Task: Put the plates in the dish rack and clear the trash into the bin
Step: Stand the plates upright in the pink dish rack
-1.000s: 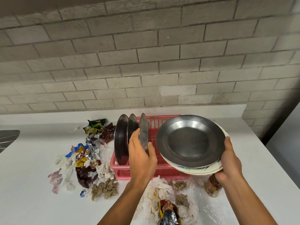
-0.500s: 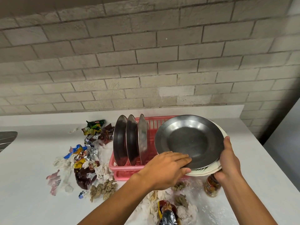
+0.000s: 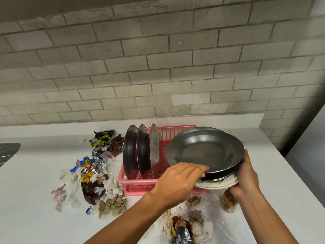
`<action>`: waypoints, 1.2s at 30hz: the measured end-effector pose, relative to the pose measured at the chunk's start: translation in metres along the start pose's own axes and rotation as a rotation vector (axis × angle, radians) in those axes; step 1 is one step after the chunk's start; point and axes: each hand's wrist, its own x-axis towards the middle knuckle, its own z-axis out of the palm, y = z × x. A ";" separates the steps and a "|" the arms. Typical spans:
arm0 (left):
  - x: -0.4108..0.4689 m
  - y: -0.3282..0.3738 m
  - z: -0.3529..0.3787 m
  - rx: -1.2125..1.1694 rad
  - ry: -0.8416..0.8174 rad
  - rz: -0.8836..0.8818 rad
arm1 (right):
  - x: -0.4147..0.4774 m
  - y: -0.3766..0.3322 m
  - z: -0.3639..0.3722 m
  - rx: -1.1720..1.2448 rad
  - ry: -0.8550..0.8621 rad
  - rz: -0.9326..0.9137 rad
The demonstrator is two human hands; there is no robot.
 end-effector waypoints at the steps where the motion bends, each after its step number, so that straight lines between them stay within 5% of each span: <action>1: 0.001 0.001 -0.002 -0.005 0.039 -0.001 | 0.000 0.000 -0.001 -0.001 0.001 -0.001; 9: 0.011 0.005 -0.012 0.027 0.100 0.038 | 0.000 0.000 -0.004 -0.012 -0.043 -0.011; 13: 0.018 0.004 -0.021 -0.050 0.266 -0.042 | 0.008 -0.004 -0.008 -0.035 -0.011 -0.003; 19: 0.035 -0.009 -0.050 -0.284 0.739 -0.438 | 0.007 -0.019 -0.016 0.002 0.039 -0.009; 24: 0.030 -0.024 -0.047 -0.429 0.966 -0.855 | 0.009 -0.033 -0.022 0.039 0.053 -0.028; 36: 0.012 -0.030 0.018 -0.367 0.861 -1.181 | 0.020 -0.037 -0.029 0.029 0.039 -0.016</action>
